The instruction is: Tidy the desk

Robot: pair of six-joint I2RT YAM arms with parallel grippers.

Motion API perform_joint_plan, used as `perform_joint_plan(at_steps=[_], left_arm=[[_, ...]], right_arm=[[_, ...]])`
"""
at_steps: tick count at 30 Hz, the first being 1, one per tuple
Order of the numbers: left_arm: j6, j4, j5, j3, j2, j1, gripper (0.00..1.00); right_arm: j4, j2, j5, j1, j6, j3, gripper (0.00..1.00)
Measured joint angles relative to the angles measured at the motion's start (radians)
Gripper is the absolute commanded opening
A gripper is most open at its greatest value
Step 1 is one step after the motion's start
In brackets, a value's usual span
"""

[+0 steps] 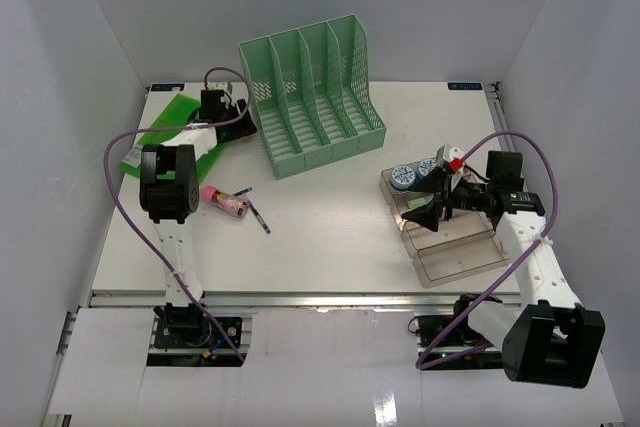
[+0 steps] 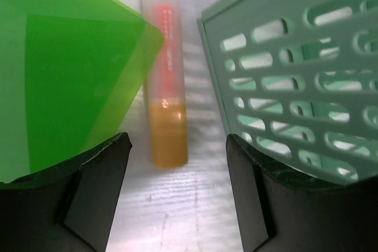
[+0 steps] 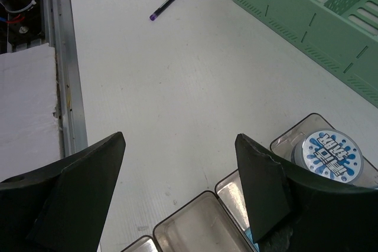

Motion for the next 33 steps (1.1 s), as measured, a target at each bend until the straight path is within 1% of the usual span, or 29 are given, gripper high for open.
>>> perform_joint_plan(at_steps=[1,3,6,9,12,17,20,24,28,31,33], left_arm=[[0.003,0.003,-0.01,0.008,0.006,0.0,0.76],[0.009,0.009,-0.027,0.022,0.017,0.0,0.73],[0.019,0.007,-0.048,0.049,0.037,0.0,0.61],[0.026,0.0,-0.063,0.078,0.058,0.0,0.55],[0.027,-0.004,-0.068,0.096,0.072,0.0,0.53],[0.031,-0.006,-0.07,0.101,0.076,0.001,0.52],[0.042,-0.005,-0.071,0.097,0.075,0.001,0.47],[0.063,0.018,-0.074,0.056,0.057,0.001,0.33],[0.067,0.04,-0.074,-0.007,0.02,0.002,0.27],[0.066,0.045,-0.074,-0.067,-0.02,0.002,0.19],[0.066,0.031,-0.074,-0.106,-0.054,0.002,0.17]], right_arm=[[0.0,0.0,-0.001,0.0,0.0,0.0,0.82],[0.0,0.0,-0.003,0.0,0.0,0.0,0.82],[0.0,0.0,-0.005,0.0,0.0,0.0,0.82],[0.0,0.0,-0.005,0.0,0.001,0.0,0.82],[0.0,0.001,-0.005,-0.003,0.003,0.0,0.82],[0.0,0.002,-0.005,-0.008,0.004,0.0,0.82],[0.0,0.002,-0.005,-0.011,0.004,0.0,0.82],[0.0,0.002,-0.006,-0.015,0.005,0.0,0.82],[0.0,0.002,-0.005,-0.021,0.006,0.0,0.82],[0.0,0.002,-0.006,-0.028,0.007,0.0,0.82],[0.0,0.002,-0.006,-0.034,0.007,0.0,0.82]])
